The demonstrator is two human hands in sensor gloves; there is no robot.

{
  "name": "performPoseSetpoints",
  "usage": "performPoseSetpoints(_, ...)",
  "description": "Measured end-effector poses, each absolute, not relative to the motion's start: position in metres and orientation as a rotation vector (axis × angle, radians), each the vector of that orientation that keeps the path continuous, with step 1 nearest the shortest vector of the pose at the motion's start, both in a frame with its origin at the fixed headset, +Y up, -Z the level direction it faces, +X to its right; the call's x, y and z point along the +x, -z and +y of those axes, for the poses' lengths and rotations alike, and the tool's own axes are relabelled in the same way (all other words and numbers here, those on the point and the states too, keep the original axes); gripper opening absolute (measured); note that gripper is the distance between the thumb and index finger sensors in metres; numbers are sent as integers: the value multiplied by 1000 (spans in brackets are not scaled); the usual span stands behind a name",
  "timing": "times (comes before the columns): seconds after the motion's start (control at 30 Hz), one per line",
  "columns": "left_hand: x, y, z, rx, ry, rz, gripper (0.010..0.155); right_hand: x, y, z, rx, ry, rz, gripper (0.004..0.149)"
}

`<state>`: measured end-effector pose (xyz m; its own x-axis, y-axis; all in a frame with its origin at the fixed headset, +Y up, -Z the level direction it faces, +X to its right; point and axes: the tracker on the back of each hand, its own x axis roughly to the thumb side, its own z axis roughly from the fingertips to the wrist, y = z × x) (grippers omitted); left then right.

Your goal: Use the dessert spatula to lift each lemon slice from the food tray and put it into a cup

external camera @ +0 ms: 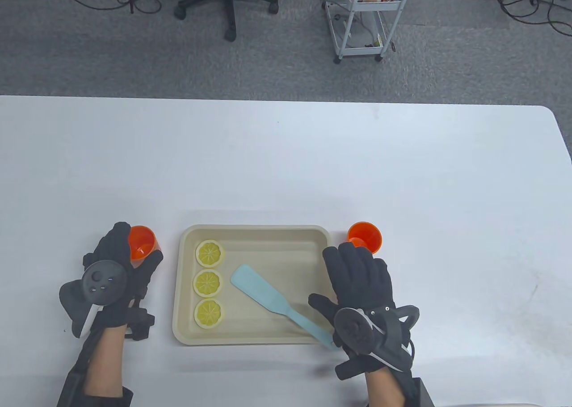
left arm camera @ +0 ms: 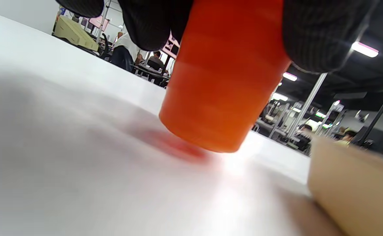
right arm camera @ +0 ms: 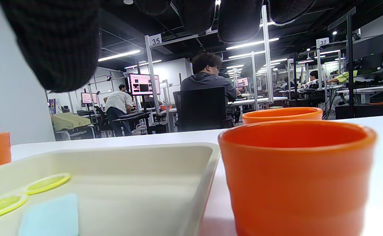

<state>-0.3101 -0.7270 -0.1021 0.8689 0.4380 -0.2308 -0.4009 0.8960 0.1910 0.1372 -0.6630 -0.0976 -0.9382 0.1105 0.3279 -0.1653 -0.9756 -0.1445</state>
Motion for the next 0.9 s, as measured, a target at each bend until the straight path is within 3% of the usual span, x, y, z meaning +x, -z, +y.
performPoseSetpoints(0.23,-306,82,-693,277,-565,98,101,135,94,-659,523,-2816,-269,96)
performPoseSetpoints(0.47,-268,63,-667,329,-528,-200,102,124,86,-655,624,-2689,-261,96)
performPoseSetpoints(0.7,-224,50,-658,258,-544,-486,106,103,78,-659,754,-2641,-191,98)
performPoseSetpoints(0.9,-193,45,-663,203,-510,-621,112,81,71,-664,911,-2612,-114,100)
